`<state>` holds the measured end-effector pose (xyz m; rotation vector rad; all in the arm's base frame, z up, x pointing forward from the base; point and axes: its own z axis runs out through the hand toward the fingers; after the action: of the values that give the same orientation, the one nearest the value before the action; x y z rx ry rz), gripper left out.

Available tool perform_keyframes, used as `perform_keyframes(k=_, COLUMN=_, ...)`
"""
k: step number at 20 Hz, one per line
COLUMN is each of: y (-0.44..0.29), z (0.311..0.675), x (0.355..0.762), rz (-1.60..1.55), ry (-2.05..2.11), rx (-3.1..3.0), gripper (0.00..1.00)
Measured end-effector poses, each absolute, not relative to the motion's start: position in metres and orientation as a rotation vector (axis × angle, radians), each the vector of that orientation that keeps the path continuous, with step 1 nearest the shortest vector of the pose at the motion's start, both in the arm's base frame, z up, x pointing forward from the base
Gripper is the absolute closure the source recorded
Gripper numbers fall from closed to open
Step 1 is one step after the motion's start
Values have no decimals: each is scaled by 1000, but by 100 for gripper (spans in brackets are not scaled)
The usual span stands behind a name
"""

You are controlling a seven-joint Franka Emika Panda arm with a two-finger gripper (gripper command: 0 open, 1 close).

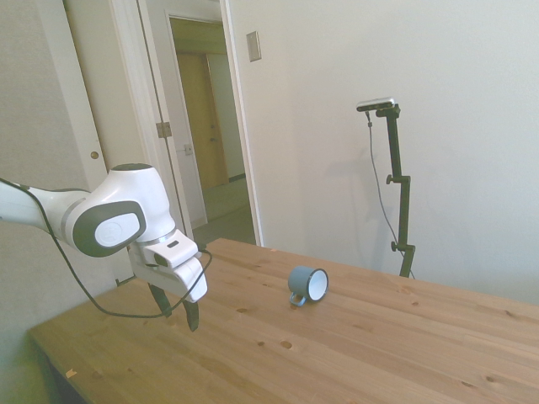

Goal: Flip the mug upright

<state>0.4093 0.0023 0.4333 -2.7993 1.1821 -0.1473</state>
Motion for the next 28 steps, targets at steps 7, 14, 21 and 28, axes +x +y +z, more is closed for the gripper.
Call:
perform_keyframes(k=7, y=-49, z=484, x=462, rz=-254, ry=1295, rx=-2655, gripper=0)
perform_keyframes(k=14, y=-116, z=532, x=534, rz=-219, ry=1227, rx=-2532, gripper=0)
perform_keyframes(k=21, y=-180, z=513, x=590, rz=-220, ry=1289, rx=-2372, gripper=0)
perform_keyframes(k=28, y=-259, z=496, x=644, rz=-184, ry=1297, rx=-2269, gripper=0)
